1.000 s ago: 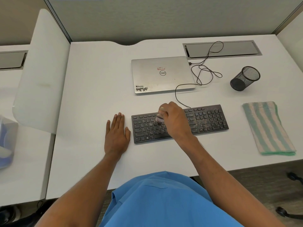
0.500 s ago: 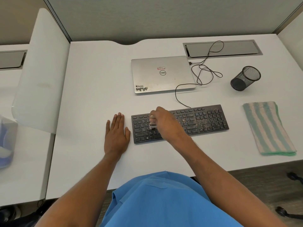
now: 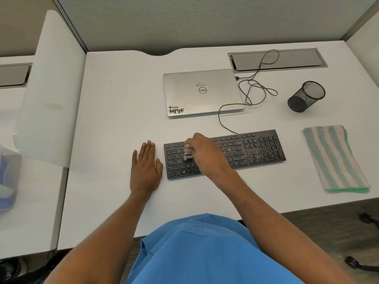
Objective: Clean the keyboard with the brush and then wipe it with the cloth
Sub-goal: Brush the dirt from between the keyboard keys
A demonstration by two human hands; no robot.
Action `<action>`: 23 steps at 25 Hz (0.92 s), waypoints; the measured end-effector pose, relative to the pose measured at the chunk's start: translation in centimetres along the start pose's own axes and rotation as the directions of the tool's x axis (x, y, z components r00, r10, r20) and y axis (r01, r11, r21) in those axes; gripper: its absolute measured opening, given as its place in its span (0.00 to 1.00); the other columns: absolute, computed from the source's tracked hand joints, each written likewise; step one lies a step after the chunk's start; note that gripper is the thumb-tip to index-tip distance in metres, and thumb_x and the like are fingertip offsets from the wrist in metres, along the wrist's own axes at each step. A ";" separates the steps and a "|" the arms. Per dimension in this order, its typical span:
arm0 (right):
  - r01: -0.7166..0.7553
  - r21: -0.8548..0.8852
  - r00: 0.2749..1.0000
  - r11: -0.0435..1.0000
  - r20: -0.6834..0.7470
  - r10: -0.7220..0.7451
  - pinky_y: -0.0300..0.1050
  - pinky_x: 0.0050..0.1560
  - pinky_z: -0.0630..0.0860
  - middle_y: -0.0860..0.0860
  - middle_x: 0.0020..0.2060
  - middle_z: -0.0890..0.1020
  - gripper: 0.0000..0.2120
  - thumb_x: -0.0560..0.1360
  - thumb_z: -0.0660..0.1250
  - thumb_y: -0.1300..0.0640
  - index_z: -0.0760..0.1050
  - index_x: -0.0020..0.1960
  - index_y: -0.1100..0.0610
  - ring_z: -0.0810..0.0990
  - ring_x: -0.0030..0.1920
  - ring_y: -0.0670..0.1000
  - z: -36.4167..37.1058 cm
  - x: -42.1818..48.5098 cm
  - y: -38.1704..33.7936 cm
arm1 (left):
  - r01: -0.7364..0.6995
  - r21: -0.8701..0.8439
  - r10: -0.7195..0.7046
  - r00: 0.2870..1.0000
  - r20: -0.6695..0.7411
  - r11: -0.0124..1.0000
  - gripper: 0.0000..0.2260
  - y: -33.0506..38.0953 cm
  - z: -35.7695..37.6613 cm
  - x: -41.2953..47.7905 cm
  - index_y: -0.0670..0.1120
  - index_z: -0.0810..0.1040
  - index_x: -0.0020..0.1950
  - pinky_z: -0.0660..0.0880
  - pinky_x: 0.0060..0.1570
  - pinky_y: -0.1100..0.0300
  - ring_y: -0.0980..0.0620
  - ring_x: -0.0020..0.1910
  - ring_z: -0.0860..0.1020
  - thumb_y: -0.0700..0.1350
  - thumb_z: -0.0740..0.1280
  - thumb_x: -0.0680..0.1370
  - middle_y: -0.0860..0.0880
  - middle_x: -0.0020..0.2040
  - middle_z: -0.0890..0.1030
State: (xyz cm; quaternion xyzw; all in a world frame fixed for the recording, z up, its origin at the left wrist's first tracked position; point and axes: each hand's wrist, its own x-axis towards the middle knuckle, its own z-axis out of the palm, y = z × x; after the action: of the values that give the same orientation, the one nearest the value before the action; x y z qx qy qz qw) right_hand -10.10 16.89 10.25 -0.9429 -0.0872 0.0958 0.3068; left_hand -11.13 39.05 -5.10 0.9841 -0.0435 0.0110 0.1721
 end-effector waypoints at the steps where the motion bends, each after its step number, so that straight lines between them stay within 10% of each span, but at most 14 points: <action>1: -0.015 -0.005 1.000 1.000 0.001 0.015 0.32 0.44 0.79 0.51 0.46 0.75 0.08 0.82 0.62 0.63 0.79 0.51 0.60 0.81 0.46 0.47 -0.1 -0.1 0.2 | 0.001 0.003 -0.001 1.000 0.002 1.000 0.29 0.0 0.0 0.0 0.42 0.60 0.85 0.46 0.84 0.47 0.51 0.85 0.54 0.51 0.50 0.84 0.46 0.85 0.59; 5: -0.116 -0.070 0.993 0.991 -0.006 0.116 0.25 0.39 0.74 0.49 0.42 0.73 0.06 0.81 0.61 0.66 0.76 0.49 0.60 0.75 0.38 0.46 -1.8 -0.2 3.0 | -0.001 0.010 0.001 1.000 0.005 1.000 0.29 0.0 0.1 0.0 0.43 0.60 0.85 0.46 0.84 0.47 0.51 0.85 0.54 0.52 0.49 0.84 0.46 0.85 0.59; 8: -0.165 -0.113 0.985 0.980 -0.068 0.158 0.54 0.42 0.84 0.51 0.40 0.75 0.11 0.75 0.62 0.69 0.72 0.43 0.54 0.79 0.39 0.55 -1.9 0.3 4.5 | -0.001 0.013 0.001 1.000 0.001 1.000 0.29 -0.1 0.1 0.0 0.43 0.60 0.85 0.47 0.84 0.47 0.50 0.85 0.55 0.52 0.49 0.84 0.46 0.85 0.60; 18: -0.215 -0.091 0.959 0.972 -0.209 0.193 0.51 0.38 0.78 0.53 0.36 0.78 0.14 0.82 0.61 0.56 0.73 0.39 0.58 0.80 0.35 0.53 -1.0 1.4 0.7 | -0.002 0.012 0.002 1.000 -0.008 1.000 0.29 0.0 0.0 -0.1 0.42 0.60 0.85 0.47 0.84 0.47 0.50 0.85 0.56 0.51 0.50 0.84 0.46 0.85 0.60; 23: -0.206 0.106 0.927 0.973 -0.297 0.229 0.34 0.31 0.69 0.48 0.28 0.75 0.17 0.82 0.63 0.58 0.69 0.34 0.58 0.75 0.28 0.41 -2.1 1.5 0.6 | -0.001 0.019 0.001 1.000 -0.005 1.000 0.29 0.0 0.1 0.0 0.42 0.59 0.85 0.46 0.84 0.47 0.51 0.85 0.54 0.51 0.50 0.84 0.46 0.85 0.59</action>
State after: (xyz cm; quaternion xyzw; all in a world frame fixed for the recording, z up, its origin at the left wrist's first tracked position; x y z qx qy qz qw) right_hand -8.12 15.60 11.38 -0.9383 0.0703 -0.0156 0.3382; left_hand -11.16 39.05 -5.16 0.9856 -0.0433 0.0141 0.1628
